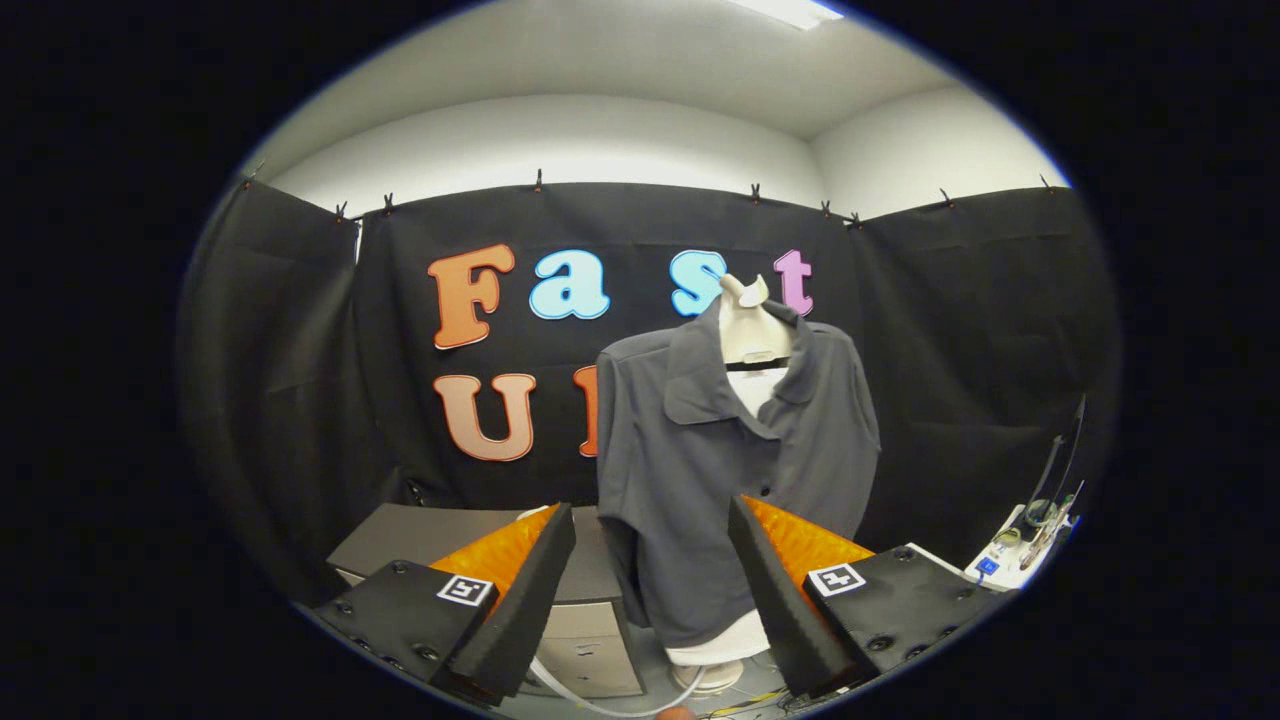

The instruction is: Iron the clothes twice with a garment steamer, once on the left side and once on the right side.

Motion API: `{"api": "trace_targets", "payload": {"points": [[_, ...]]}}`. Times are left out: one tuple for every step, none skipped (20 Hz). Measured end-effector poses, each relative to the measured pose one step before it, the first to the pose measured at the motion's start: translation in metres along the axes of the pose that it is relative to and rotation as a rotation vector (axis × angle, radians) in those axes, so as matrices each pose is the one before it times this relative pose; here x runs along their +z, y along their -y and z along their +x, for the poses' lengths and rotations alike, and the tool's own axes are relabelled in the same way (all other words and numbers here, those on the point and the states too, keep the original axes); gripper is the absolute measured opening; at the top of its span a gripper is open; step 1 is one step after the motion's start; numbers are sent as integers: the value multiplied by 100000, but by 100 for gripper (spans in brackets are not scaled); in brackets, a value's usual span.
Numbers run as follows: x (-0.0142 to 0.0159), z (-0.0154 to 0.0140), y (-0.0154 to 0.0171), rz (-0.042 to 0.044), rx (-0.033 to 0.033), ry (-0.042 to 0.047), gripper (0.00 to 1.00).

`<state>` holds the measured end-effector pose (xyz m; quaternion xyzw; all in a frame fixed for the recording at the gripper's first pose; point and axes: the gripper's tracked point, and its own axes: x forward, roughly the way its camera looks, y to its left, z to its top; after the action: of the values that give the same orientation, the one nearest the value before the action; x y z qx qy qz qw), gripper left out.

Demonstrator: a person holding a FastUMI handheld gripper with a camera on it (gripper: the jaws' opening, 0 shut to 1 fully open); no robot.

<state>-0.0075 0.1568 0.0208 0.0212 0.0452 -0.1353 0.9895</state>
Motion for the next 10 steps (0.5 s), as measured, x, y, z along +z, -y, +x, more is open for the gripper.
{"api": "trace_targets", "payload": {"points": [[-134,711,-1124,-614,1714,-1656,99],[-246,812,-1065,-1414,1039,-1405,99],[-313,872,-1012,-1571,1009,-1970,99],[-254,840,-1224,-1245,1806,-1986,99],[-186,1186,-1389,-552,1997,-2339,99],[-282,1126,-1399,1318,3030,-2822,99],[-270,965,-1568,1267,2855,-2691,99],[-155,1254,-1182,757,1817,-2607,99],[-112,1484,-884,-8,1189,-2511,99],[-340,1510,-849,-746,612,-2691,99]]}}
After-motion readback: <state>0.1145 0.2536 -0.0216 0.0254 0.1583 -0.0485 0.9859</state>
